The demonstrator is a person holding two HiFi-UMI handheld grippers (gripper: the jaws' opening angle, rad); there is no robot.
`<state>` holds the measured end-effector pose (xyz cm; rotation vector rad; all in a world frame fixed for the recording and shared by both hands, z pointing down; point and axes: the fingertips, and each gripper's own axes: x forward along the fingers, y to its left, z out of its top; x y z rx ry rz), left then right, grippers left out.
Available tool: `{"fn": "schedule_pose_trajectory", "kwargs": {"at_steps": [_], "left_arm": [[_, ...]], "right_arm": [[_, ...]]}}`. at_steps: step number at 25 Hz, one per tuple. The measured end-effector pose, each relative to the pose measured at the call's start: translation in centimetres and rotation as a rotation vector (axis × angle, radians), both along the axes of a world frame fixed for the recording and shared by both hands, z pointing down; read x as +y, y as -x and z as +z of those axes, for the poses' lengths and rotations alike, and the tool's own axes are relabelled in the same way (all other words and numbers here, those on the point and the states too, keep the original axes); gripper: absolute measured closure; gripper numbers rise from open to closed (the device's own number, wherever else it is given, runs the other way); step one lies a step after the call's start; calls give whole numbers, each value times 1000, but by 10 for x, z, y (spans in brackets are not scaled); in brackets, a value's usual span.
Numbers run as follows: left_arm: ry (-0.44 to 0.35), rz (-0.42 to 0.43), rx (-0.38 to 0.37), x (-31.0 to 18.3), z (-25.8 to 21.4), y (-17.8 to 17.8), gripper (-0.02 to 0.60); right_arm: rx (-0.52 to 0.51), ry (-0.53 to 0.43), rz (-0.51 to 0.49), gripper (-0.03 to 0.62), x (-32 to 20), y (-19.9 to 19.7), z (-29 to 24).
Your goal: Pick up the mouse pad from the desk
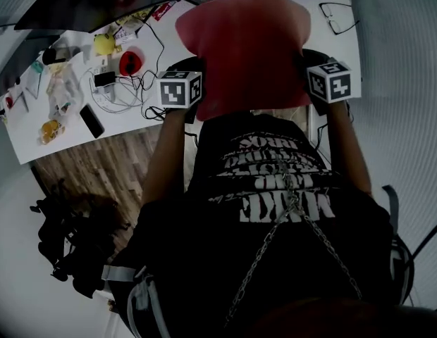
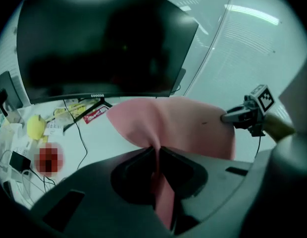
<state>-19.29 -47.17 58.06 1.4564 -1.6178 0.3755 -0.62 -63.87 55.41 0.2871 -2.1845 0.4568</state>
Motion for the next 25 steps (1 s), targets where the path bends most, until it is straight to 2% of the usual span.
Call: {"fn": "schedule_pose_trajectory", "kwargs": {"at_steps": [4,9,12,13,14,15,17,18,21,25], "left_arm": [[71,-3,3,9,49,3,534],[143,17,-24,15,91,7,534],[175,0,-103,21,104,22,478],[171,-26,-142,24,100,30,446],[151,-58,-187,27,91,39,450],[113,-89,-233,27,76,49,506],[-3,-126,-317,19,35,66,511],[-79,-133,-352,11,10,71,514],[-339,-142,-430,-15,-77,65,532],[-614,-162,-475,-39,-178,36,568]], "right_arm": [[75,33,-1,546,5,-3,55],[161,23,-14,537,7,-10,98],[235,-34,2,469,-6,-15,115],[267,-80,10,435,-14,-22,118],[293,-145,20,421,-24,-31,117],[307,-216,31,446,-35,-39,110],[271,-333,48,469,-51,-41,79],[211,-373,53,485,-55,-36,58],[-107,-445,60,563,-49,-4,-28],[-526,-478,58,592,-23,34,-147]]}}
